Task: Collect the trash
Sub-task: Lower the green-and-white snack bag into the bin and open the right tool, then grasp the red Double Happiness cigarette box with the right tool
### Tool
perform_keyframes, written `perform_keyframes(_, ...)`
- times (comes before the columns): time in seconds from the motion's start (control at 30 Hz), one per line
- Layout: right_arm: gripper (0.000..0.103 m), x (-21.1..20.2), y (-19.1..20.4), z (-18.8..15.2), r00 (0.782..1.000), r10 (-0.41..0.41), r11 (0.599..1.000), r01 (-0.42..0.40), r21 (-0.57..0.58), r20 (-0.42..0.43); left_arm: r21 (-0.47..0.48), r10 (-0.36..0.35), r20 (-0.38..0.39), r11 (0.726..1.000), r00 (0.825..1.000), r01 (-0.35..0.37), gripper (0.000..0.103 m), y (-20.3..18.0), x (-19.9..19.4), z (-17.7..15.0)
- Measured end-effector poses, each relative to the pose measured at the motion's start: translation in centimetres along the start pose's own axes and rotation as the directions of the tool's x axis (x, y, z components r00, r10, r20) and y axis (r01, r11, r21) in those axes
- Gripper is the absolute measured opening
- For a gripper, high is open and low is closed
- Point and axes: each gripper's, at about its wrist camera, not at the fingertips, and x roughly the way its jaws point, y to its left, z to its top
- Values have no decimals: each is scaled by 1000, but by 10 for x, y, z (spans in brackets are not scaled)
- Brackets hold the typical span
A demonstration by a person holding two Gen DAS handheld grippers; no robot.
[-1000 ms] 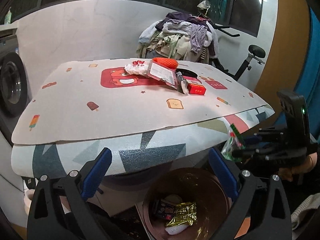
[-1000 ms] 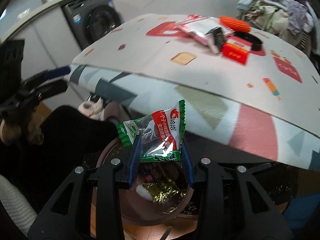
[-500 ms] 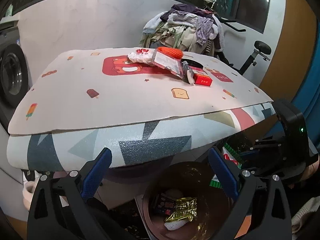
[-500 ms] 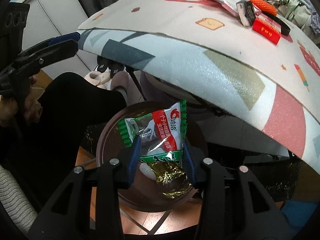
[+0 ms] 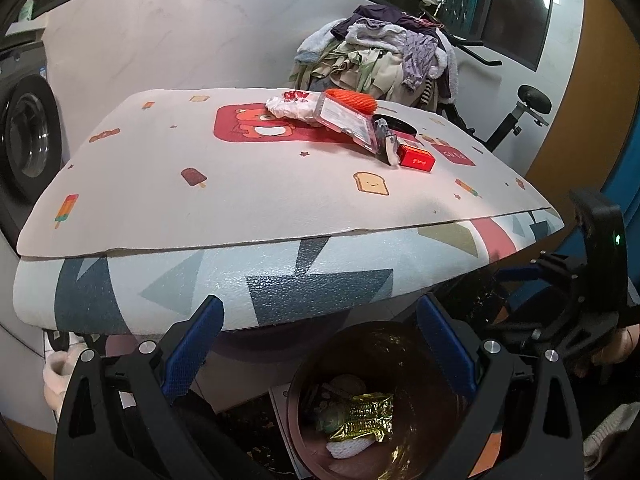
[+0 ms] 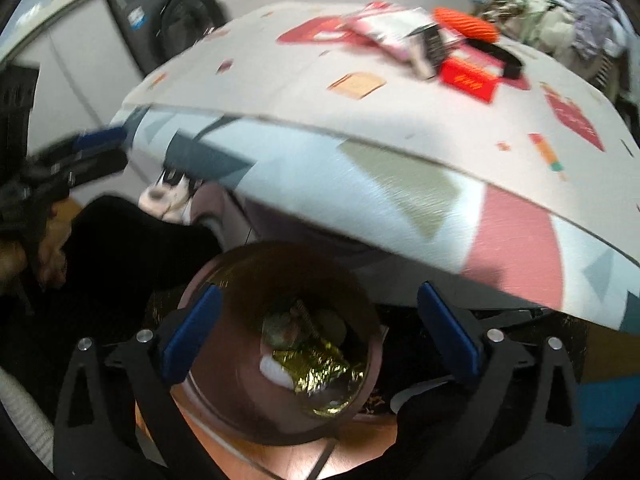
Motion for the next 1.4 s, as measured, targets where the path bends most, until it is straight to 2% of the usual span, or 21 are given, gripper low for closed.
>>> perform_keyframes(0.2, 97, -6, -19, 4, 999, -21, 996, 17, 83, 43, -14, 8, -8, 1000, 1000, -8, 95, 3, 2, 0)
perform_keyframes(0.6, 97, -10, -24, 4, 996, -58, 992, 49, 119, 74, -12, 15, -11, 1000, 1000, -15, 95, 3, 2, 1)
perform_keyframes(0.77, 97, -14, -33, 11, 991, -119, 984, 109, 141, 67, -18, -8, 29, 1000, 1000, 8, 95, 6, -4, 13)
perform_keyframes(0.87, 97, -17, -47, 20, 988, -146, 974, 134, 183, 56, 42, 13, 60, 999, 998, -15, 95, 2, -6, 31)
perform_keyframes(1.0, 97, -17, -70, 38, 986, -162, 961, 149, 234, 40, 44, -9, 83, 999, 997, 6, 95, 3, -5, 56)
perform_keyframes(1.07, 97, -18, -78, 48, 982, -181, 961, 164, 221, 57, 46, -11, 88, 999, 996, 7, 95, 4, -2, 66)
perform_keyframes(1.17, 97, -18, -94, 67, 983, -157, 969, 135, 205, 99, 48, -1, 103, 999, 995, -4, 95, 6, 4, 81)
perform_keyframes(1.23, 97, -13, -107, 83, 978, -172, 964, 144, 222, 115, 46, 6, 109, 999, 994, -11, 95, 9, 9, 90)
perform_keyframes(1.33, 85, 1, -121, 109, 969, -224, 956, 198, 217, 106, 38, 8, 114, 999, 993, -12, 95, 14, 18, 102)
perform_keyframes(1.4, 81, 11, -128, 125, 965, -242, 950, 213, 228, 105, 29, -2, 117, 1000, 993, -2, 95, 17, 22, 109)
